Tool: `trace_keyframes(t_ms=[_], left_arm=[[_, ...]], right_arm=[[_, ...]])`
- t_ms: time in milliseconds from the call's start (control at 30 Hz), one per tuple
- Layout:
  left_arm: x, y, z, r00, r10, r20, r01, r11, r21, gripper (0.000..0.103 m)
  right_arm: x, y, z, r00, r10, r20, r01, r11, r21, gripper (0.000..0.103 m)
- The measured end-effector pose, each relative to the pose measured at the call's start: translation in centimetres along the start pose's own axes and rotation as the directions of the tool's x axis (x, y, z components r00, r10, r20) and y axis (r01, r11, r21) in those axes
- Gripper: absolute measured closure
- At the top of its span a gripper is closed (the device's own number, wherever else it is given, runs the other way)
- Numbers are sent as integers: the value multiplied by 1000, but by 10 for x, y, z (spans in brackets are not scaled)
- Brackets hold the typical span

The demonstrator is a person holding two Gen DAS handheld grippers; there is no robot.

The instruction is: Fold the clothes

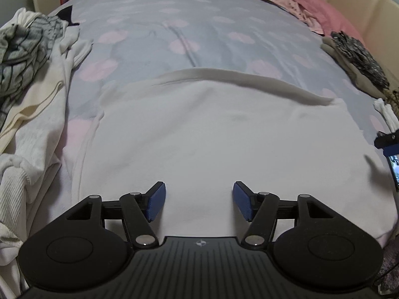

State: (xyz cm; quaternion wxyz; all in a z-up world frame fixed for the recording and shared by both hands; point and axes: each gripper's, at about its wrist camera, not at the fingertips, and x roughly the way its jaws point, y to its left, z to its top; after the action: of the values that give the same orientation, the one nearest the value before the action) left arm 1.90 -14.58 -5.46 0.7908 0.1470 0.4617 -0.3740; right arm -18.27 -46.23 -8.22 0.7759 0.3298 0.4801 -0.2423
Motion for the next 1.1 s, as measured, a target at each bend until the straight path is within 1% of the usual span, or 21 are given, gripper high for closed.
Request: trace_keyframes(t_ms=[167, 233, 333, 400, 433, 467, 500, 567, 600, 633, 700, 800, 900, 1000, 1100], left_arm=[[2, 0, -3, 1000, 1, 2, -1, 1000, 23, 41], [4, 1, -3, 1000, -3, 3, 2, 1000, 25, 41], [6, 3, -3, 1000, -11, 3, 11, 1000, 10, 41], [6, 4, -2, 1000, -14, 2, 14, 1000, -1, 41], [7, 4, -2, 1000, -15, 1, 15, 1000, -5, 41], [7, 3, -1, 1000, -14, -1, 14, 1000, -5, 41], [7, 3, -1, 1000, -13, -2, 13, 1000, -6, 41], [7, 3, 0, 1000, -13, -2, 13, 1000, -8, 42], [6, 3, 0, 1000, -14, -2, 14, 1000, -8, 43], [5, 4, 0, 1000, -15, -2, 15, 1000, -8, 44], [4, 5, 1, 1000, -17, 1, 17, 1000, -9, 52], [-1, 8, 3, 1000, -26, 2, 26, 999, -19, 57], [-8, 11, 7, 999, -32, 8, 32, 999, -28, 60], [-18, 11, 11, 999, -27, 25, 27, 1000, -13, 62], [-30, 11, 16, 999, -24, 45, 24, 1000, 4, 64]], right_arm=[[21, -2, -2, 998, -67, -18, 67, 998, -5, 23], [30, -4, -3, 997, -71, -37, 71, 997, 6, 24], [39, -3, -8, 996, -83, -29, 84, 996, 34, 24], [39, 8, -11, 995, -104, -10, 104, 995, -9, 30], [39, 13, -12, 994, -107, -3, 107, 994, -27, 38], [38, 15, -12, 996, -93, -1, 93, 995, -28, 49], [37, 17, -12, 997, -80, 0, 80, 996, -29, 56], [35, 19, -11, 999, -54, -2, 54, 998, -17, 77], [33, 19, -10, 999, -42, -4, 42, 999, -7, 79], [32, 19, -10, 1000, -30, -6, 30, 1000, 3, 80], [28, 19, -9, 1000, -17, -5, 17, 1000, 13, 82], [14, 26, -6, 1000, 15, 4, -15, 1000, 25, 83], [0, 34, -3, 998, 54, 14, -54, 998, 38, 83], [-15, 43, 0, 995, 93, 25, -94, 994, 49, 83], [-26, 62, 4, 989, 142, 33, -143, 989, 45, 83]])
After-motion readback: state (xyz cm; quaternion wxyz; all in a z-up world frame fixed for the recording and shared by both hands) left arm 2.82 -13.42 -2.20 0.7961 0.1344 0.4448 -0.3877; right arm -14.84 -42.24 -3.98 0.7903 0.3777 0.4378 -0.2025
